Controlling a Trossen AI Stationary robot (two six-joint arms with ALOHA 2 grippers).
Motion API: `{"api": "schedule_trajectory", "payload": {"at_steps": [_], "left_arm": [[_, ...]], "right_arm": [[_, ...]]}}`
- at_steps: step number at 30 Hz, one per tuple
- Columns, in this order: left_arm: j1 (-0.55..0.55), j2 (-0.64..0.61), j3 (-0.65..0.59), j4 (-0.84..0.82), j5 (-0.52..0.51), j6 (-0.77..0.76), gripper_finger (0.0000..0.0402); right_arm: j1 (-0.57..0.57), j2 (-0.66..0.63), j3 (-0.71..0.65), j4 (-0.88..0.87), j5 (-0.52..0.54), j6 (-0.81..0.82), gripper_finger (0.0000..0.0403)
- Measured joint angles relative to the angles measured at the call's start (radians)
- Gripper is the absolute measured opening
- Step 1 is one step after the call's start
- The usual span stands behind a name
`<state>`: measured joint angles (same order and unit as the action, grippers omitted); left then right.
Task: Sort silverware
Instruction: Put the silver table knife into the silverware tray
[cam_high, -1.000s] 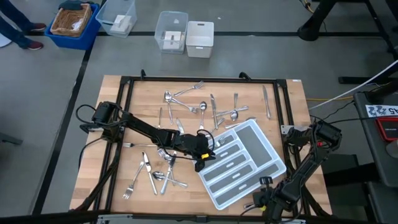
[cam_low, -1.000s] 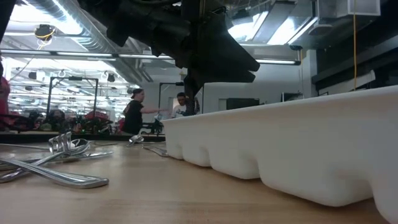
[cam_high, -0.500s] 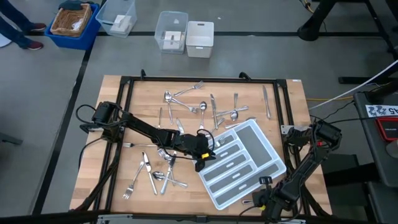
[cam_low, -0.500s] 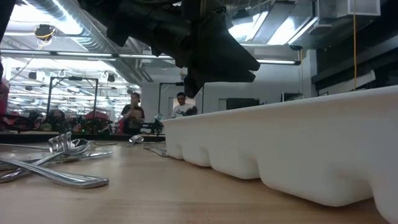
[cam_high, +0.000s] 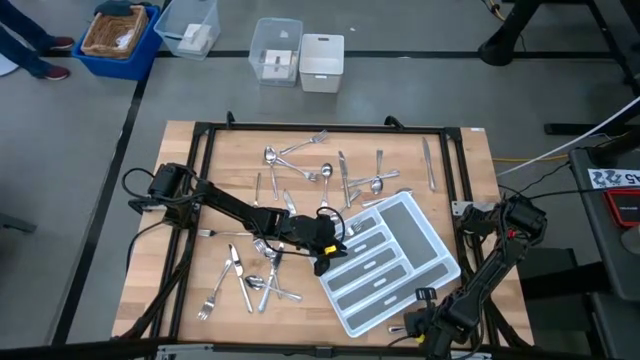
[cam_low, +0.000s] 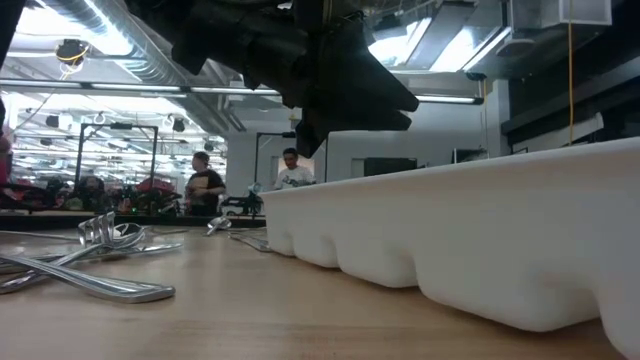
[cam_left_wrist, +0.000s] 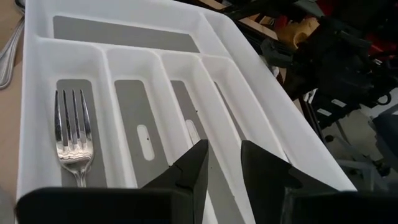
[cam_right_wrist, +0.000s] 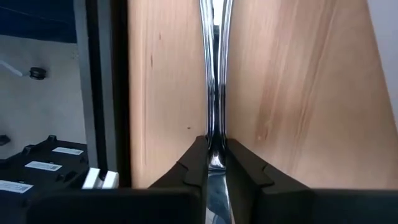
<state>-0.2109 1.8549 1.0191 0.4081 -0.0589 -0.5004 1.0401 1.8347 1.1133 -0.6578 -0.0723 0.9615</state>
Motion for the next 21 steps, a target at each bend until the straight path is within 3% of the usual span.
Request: {"api": "schedule_trajectory", "payload": {"at_steps": [6, 11, 21], "left_arm": [[0.000, 0.000, 0.000, 0.001, 0.000, -0.002, 0.0085], [0.000, 0.000, 0.000, 0.001, 0.000, -0.002, 0.0085], [0.000, 0.000, 0.000, 0.001, 0.000, -0.004, 0.0085]], "right_arm": [[-0.005, -0.001, 0.000, 0.008, -0.006, 0.000, 0.0043], [-0.028, -0.002, 0.001, 0.010, -0.078, 0.000, 0.0044], [-0.061, -0.004, 0.033, 0.000, -0.087, -0.081, 0.0044]]}}
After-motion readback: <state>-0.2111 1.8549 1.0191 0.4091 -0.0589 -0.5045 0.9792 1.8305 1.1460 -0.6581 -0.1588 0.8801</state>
